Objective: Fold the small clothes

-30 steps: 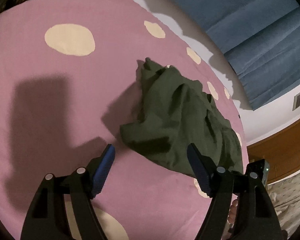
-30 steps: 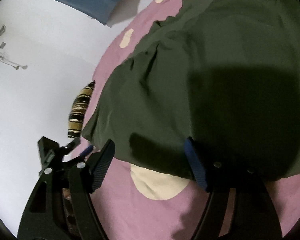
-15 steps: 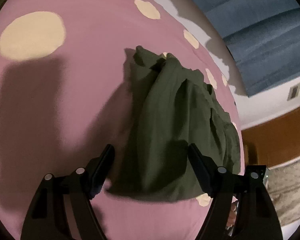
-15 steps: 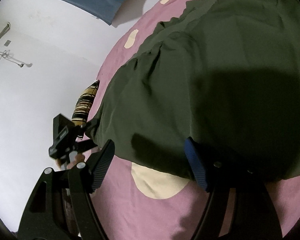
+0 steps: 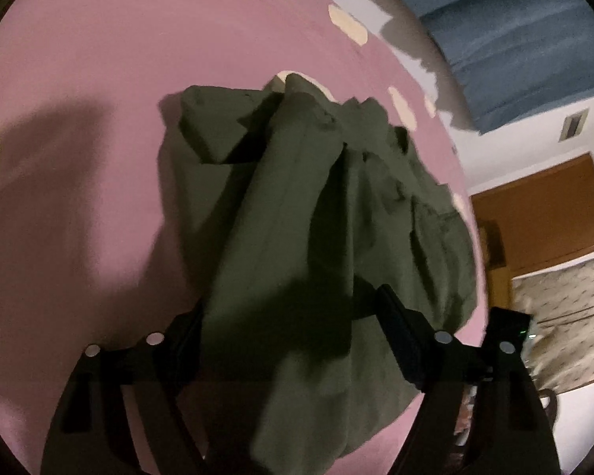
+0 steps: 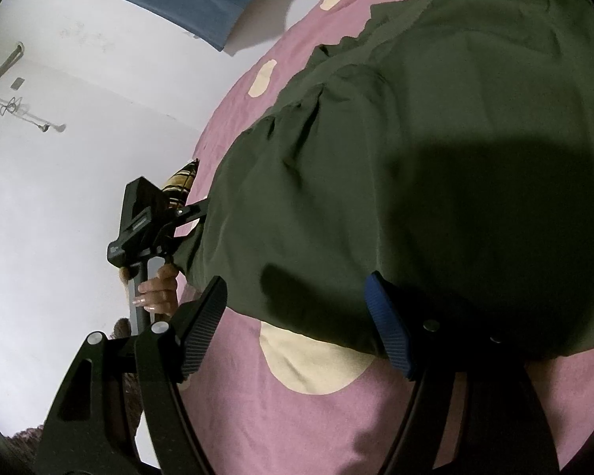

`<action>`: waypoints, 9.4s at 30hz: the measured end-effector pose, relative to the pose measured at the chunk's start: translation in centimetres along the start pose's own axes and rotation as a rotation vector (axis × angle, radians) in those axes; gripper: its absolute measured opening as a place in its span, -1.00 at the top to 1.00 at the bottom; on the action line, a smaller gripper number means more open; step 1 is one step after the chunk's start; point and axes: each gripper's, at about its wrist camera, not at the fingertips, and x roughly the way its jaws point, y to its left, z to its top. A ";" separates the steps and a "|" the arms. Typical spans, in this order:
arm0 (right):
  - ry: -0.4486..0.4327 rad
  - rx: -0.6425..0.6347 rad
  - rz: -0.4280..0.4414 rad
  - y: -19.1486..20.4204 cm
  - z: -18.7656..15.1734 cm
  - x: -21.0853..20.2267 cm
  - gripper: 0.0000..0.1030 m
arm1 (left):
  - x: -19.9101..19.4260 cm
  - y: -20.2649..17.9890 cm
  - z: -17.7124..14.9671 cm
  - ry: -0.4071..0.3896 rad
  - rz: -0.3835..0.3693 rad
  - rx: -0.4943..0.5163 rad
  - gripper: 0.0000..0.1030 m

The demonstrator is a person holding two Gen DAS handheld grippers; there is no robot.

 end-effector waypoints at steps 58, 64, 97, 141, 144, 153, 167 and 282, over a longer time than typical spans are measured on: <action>-0.035 0.012 0.001 -3.1 -3.0 -7.3 -0.56 | 13.1 -36.9 -2.8 -0.022 0.851 0.549 0.79; -0.052 0.022 -0.032 -4.6 -4.4 -11.0 -0.56 | 16.5 -38.3 -4.0 -0.040 0.942 0.568 0.79; -0.085 -0.128 0.002 -3.2 -9.1 -13.6 -0.56 | 25.5 -40.9 -8.8 -0.166 1.158 0.681 0.21; -0.081 -0.196 -0.082 -3.6 -10.4 -14.0 -0.57 | 11.5 -39.0 -14.5 -0.364 0.727 0.637 -0.37; -0.081 -0.197 -0.084 -3.7 -10.3 -14.1 -0.57 | 9.3 -38.0 -15.1 -0.388 0.646 0.611 -0.37; -0.076 -0.111 -0.057 -3.9 -9.4 -15.4 -0.57 | 2.4 -30.2 -15.1 -0.450 0.483 0.453 -0.43; -0.131 0.038 0.053 0.0 3.4 -15.3 -0.65 | 2.7 -22.9 -15.8 -0.475 0.537 0.409 -0.49; -0.152 0.349 0.132 -16.7 1.8 -12.4 0.82 | 11.0 -24.0 -13.7 -0.392 0.465 0.540 -0.68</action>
